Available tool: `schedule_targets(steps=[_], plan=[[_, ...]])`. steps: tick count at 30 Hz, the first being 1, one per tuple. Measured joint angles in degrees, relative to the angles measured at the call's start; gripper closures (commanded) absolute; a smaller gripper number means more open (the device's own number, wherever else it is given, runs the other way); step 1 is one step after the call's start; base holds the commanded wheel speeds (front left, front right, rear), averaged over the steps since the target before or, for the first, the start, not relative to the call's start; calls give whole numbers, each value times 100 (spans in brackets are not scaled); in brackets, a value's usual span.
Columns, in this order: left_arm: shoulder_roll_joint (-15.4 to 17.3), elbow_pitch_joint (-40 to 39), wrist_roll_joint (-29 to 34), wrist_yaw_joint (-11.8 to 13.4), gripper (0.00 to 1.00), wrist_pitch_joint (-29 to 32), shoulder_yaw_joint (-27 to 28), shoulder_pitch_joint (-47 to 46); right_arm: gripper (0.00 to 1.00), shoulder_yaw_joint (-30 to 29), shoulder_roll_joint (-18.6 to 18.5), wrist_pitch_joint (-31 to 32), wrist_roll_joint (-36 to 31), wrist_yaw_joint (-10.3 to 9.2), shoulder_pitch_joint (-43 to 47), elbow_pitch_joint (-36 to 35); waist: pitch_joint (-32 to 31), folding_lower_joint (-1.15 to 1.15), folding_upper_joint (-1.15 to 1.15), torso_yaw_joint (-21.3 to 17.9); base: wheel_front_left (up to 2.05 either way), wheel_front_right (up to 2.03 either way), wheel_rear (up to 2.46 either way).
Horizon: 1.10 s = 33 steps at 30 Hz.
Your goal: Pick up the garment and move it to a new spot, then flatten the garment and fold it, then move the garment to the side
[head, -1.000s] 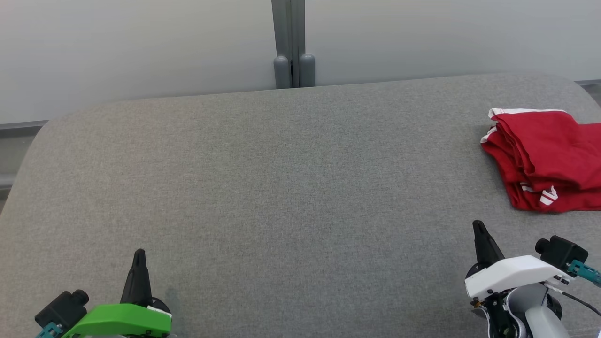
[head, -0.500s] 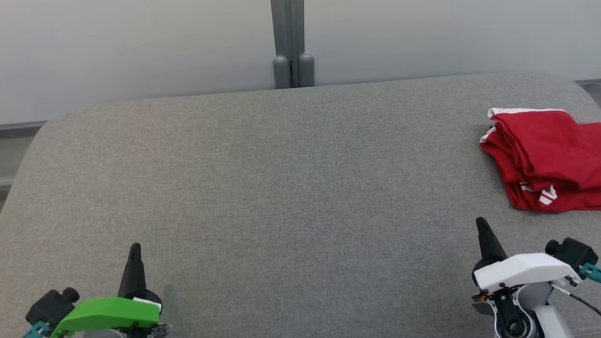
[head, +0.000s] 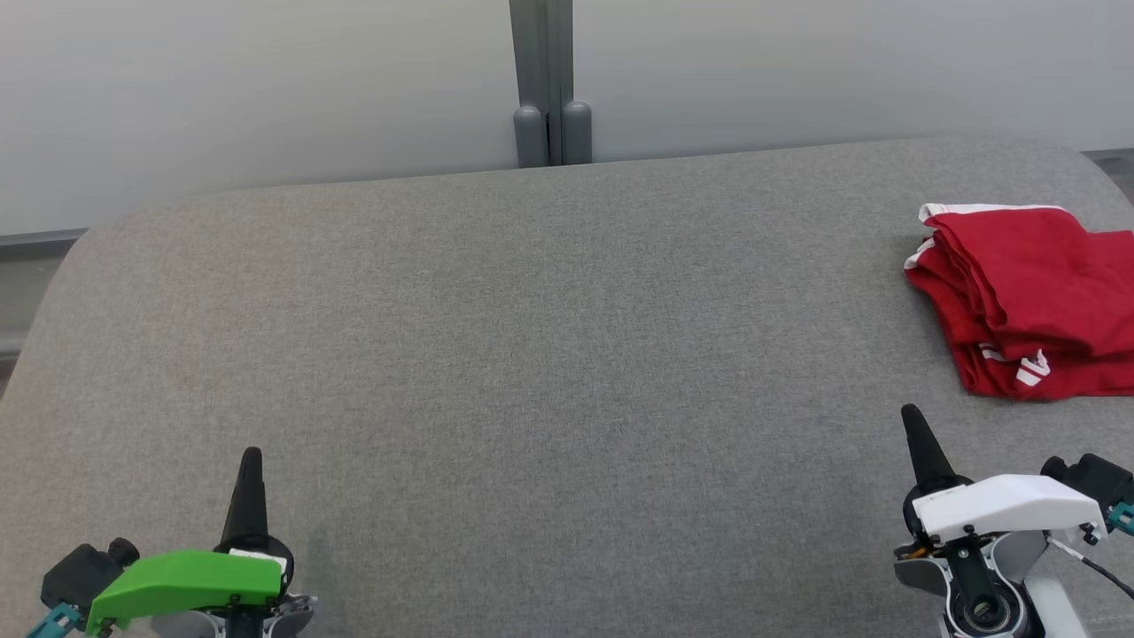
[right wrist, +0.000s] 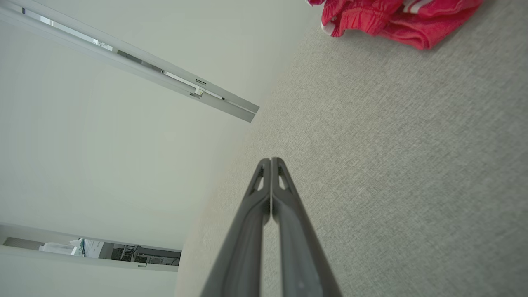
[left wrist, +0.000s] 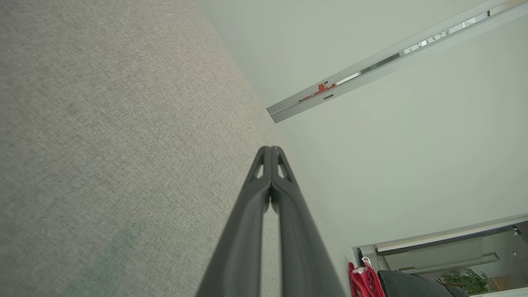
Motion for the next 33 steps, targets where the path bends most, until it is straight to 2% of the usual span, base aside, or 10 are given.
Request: schedule_targets(steps=[33], plan=[[10,-94,-1594,-7,100,452,158,-176,100,-125,-10,358,1845,0,-1,-238,1,0,0,-25,0,0,0]])
